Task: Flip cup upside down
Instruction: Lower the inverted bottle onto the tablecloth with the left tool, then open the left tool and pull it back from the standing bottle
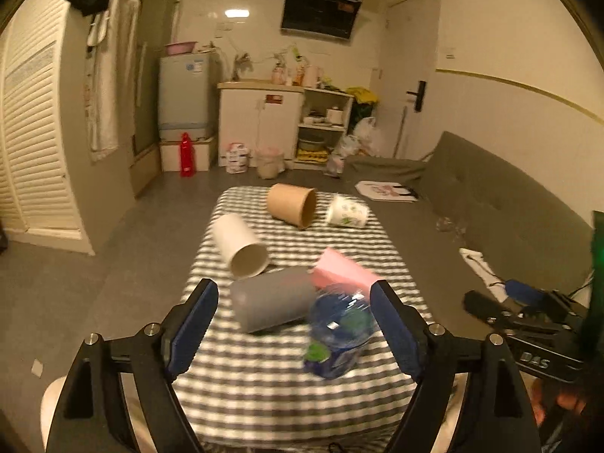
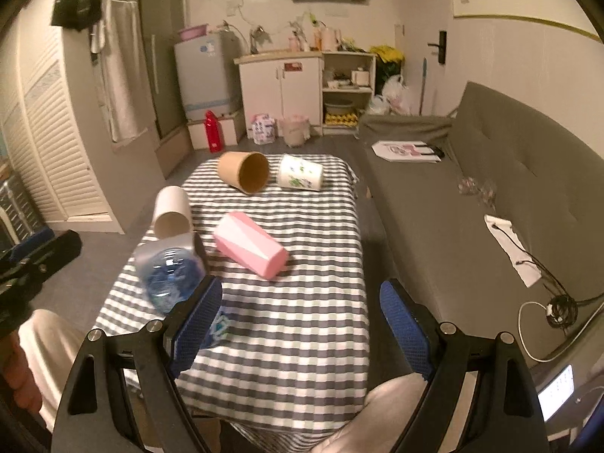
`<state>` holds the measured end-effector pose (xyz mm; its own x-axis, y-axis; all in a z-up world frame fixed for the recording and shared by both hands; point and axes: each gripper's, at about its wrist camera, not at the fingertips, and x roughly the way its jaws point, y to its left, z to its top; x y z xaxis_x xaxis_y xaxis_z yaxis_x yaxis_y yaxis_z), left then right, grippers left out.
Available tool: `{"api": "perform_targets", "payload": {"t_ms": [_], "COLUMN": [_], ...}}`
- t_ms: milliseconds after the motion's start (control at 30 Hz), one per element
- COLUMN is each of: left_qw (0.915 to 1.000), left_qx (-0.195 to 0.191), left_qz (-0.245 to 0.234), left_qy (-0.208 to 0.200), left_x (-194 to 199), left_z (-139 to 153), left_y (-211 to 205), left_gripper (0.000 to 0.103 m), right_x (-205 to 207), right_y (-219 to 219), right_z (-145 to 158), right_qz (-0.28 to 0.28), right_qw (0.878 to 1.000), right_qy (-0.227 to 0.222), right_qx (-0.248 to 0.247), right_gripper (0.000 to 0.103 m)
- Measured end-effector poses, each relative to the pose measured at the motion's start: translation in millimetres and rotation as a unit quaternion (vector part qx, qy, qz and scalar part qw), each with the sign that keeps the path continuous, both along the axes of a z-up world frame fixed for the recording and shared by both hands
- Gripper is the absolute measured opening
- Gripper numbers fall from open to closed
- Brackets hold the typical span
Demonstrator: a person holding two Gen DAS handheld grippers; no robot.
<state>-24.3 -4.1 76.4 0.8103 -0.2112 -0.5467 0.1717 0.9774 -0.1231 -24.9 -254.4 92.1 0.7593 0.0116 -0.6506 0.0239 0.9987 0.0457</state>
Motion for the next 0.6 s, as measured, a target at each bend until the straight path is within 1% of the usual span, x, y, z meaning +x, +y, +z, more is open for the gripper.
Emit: {"api": "perform_targets", "payload": {"t_ms": [67,133,200,267,333,467,567,600], "left_qw": [0.9999,0.9994,0.9986,0.9979,0.9975,0.9970,0.9969,0.9967], "left_qx": [0.001,0.010,0.017,0.020,0.020,0.024,0.035,0.039], "left_qz": [0.014,0.031,0.044,0.054,0.059,0.059,0.052,0.051], "left_qy": [0.006,0.013,0.023,0.029,0.034,0.044,0.049,0.049], "left_x": [-5,-8,-10,-13,-15,-18,-18,-18], "left_z": [-7,-17,-24,-32,-39,-52,-59,-61], "left_y": [9,17,21,25,28,27,23,21], "left_gripper": [0.086,0.087,0.087,0.088,0.093,0.093,0.093,0.093], "right_x": [-8,-14,-19,-21,-22,-23,-19,-17], "right_y": [10,20,30,39,46,58,57,56], "right_z": [-4,-9,-16,-21,-27,-39,-47,-50], "right_qz": [0.009,0.019,0.031,0.039,0.049,0.061,0.061,0.059], "right_qw": [1.000,1.000,0.999,0.999,0.998,0.997,0.997,0.997], "right_qy": [-0.006,-0.007,-0.008,-0.008,-0.007,-0.001,0.011,0.016], "right_qx": [-0.003,-0.005,-0.007,-0.016,-0.025,-0.040,-0.039,-0.038], "right_gripper": [0.086,0.086,0.091,0.092,0.093,0.097,0.103,0.103]}}
